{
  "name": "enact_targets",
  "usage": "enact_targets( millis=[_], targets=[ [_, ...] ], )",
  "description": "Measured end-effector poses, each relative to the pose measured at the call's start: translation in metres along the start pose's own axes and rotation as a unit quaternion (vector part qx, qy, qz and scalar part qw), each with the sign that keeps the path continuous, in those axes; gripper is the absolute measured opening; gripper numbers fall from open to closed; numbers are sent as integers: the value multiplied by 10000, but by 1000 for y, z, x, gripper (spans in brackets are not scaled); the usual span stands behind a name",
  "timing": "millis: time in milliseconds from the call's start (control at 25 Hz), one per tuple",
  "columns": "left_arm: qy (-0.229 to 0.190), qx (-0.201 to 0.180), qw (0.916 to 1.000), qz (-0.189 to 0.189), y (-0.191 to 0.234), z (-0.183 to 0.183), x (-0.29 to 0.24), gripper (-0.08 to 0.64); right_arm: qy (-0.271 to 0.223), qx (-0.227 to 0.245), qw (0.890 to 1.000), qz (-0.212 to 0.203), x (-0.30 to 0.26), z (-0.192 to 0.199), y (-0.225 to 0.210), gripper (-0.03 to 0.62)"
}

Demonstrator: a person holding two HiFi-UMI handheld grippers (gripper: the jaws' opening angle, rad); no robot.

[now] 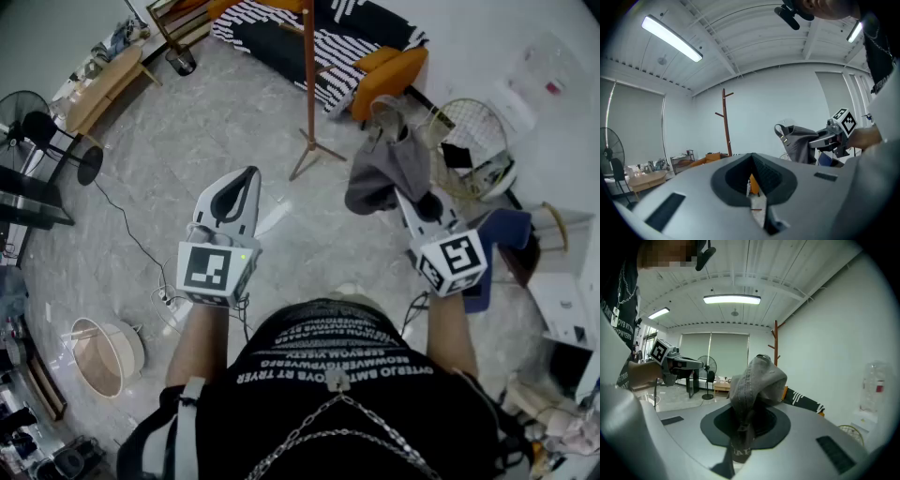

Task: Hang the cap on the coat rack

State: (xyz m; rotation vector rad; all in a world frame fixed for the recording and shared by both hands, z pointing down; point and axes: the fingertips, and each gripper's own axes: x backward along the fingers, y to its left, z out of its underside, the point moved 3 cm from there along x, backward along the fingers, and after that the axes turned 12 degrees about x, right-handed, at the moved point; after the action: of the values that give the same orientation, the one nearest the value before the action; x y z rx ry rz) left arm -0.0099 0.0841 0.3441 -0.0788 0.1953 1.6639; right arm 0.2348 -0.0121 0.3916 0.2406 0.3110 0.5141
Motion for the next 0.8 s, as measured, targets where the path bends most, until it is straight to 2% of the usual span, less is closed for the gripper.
enact_targets(
  millis=[160, 280, 440, 640, 800],
  targets=[
    [179, -34, 9997, 141, 21, 7, 25, 3, 51, -52, 10000, 59, -4, -8, 33, 32],
    [39, 82, 9999, 113, 33, 12, 45, 3, 114, -50, 9999, 93, -2, -14, 57, 32],
    [72, 87, 9994, 317, 34, 10, 62, 3, 53, -94, 9997, 222, 6, -25, 74, 32],
    [-13, -138, 9994, 330, 43, 25, 92, 3, 126, -100, 9994, 295, 21, -27, 101, 32],
    [42, 35, 9992, 401, 39, 36, 119, 3, 122, -119, 9994, 290, 32, -28, 128, 32]
  ],
)
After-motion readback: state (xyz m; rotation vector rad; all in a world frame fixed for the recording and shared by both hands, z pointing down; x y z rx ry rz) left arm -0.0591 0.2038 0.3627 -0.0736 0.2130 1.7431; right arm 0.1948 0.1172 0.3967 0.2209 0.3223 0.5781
